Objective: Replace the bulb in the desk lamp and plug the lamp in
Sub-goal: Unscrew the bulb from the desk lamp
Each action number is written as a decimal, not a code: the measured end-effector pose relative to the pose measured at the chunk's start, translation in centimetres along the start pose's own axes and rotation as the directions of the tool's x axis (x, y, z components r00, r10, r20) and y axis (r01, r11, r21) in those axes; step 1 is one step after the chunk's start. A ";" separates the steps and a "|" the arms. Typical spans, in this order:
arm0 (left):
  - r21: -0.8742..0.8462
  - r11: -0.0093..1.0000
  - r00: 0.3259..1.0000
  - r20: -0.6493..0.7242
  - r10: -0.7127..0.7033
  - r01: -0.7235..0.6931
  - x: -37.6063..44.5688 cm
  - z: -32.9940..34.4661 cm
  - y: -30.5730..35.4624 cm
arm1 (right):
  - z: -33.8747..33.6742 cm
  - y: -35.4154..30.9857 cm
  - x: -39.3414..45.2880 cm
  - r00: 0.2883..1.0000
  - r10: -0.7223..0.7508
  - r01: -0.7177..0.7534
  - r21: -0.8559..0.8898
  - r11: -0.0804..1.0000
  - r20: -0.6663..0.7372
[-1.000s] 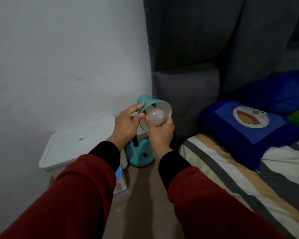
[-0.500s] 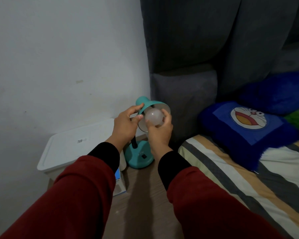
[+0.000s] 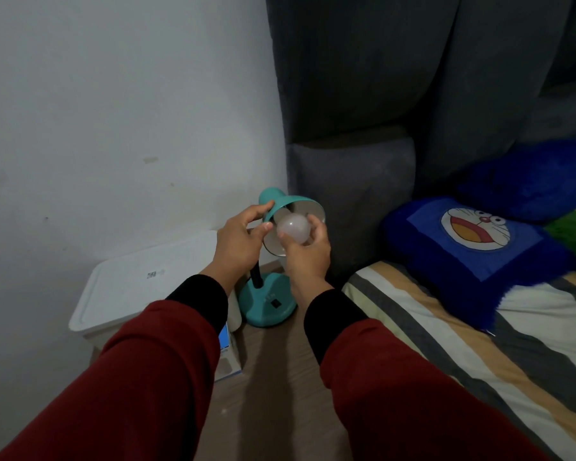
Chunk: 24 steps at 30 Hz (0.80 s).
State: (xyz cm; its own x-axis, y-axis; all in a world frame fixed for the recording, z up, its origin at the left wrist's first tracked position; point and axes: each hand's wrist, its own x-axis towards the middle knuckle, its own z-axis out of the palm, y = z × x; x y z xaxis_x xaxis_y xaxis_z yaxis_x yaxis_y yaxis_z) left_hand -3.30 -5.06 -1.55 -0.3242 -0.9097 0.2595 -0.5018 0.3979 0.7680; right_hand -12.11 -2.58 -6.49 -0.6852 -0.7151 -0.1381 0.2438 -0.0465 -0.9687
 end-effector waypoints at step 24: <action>-0.001 1.000 0.999 -0.016 -0.029 0.029 -0.1 0.1 0.6 | -0.1 0.3 0.1 0.999 0.046 -0.047 0.063 0.997 0.027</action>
State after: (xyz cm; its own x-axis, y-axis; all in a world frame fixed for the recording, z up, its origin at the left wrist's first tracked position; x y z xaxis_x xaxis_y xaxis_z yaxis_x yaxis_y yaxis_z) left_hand -3.64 -4.74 -1.17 -0.2968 -0.9225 0.2466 -0.5102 0.3715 0.7757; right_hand -12.19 -2.58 -6.78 -0.6548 -0.7349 -0.1767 0.3186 -0.0563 -0.9462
